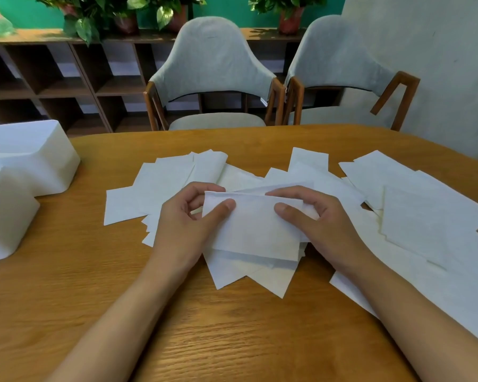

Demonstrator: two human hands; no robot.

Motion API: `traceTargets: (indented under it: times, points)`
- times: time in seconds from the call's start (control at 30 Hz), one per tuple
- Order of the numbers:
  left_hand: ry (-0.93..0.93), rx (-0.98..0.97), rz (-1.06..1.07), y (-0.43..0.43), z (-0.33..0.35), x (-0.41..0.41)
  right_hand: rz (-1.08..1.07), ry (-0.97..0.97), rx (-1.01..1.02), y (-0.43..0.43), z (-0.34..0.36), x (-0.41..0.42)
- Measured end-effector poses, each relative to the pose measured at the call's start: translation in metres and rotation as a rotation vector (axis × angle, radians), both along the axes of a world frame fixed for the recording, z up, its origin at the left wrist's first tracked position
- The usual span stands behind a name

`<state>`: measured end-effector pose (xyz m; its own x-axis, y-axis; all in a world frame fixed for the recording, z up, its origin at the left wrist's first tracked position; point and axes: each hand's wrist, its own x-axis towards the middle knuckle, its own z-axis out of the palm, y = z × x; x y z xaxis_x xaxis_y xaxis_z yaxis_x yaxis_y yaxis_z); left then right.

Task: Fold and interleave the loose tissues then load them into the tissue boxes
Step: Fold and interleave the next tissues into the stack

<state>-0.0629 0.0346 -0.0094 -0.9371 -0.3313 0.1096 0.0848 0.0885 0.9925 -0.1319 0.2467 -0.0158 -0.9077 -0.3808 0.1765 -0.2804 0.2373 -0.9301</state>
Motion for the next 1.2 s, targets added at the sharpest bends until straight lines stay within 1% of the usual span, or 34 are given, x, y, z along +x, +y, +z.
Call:
traceTargets:
  times: [0.07,0.2,0.3,0.43,0.53,0.63,0.7,0.8,0.9,0.97,1.1,1.2]
  points:
    - [-0.016,0.049,0.04,0.004,-0.004,0.0,0.028,0.023,-0.003,-0.001,0.0,0.001]
    - [-0.029,0.108,0.083,0.014,-0.009,0.002,-0.004,0.067,0.009,-0.008,0.0,0.005]
    - [0.006,0.081,0.104,0.018,-0.012,0.002,-0.003,0.073,-0.001,-0.011,0.0,0.008]
    - [0.037,0.091,0.122,0.018,-0.015,0.001,-0.009,0.095,0.036,-0.013,-0.001,0.009]
    - [0.08,0.052,0.15,0.018,-0.019,-0.001,-0.012,0.093,0.014,-0.013,-0.001,0.01]
    - [0.14,-0.047,0.206,0.015,-0.021,-0.005,-0.046,0.114,-0.02,-0.011,0.002,0.009]
    - [0.123,-0.089,0.167,0.012,-0.018,-0.004,-0.075,0.11,-0.024,-0.008,0.002,0.006]
    - [0.025,0.027,-0.055,0.012,-0.009,0.001,-0.073,0.076,-0.043,-0.007,0.0,0.004]
    - [0.031,0.012,-0.184,0.012,-0.007,0.004,-0.077,0.116,-0.026,-0.009,0.001,0.005]
    - [0.057,0.021,-0.185,0.01,-0.008,0.002,-0.07,0.104,-0.027,-0.009,0.003,0.005]
    - [0.086,0.009,-0.103,0.004,-0.008,0.0,0.015,0.083,-0.02,-0.005,0.004,0.006]
    - [0.092,0.019,-0.087,0.001,-0.01,-0.002,0.053,0.051,-0.056,-0.005,0.005,0.01]
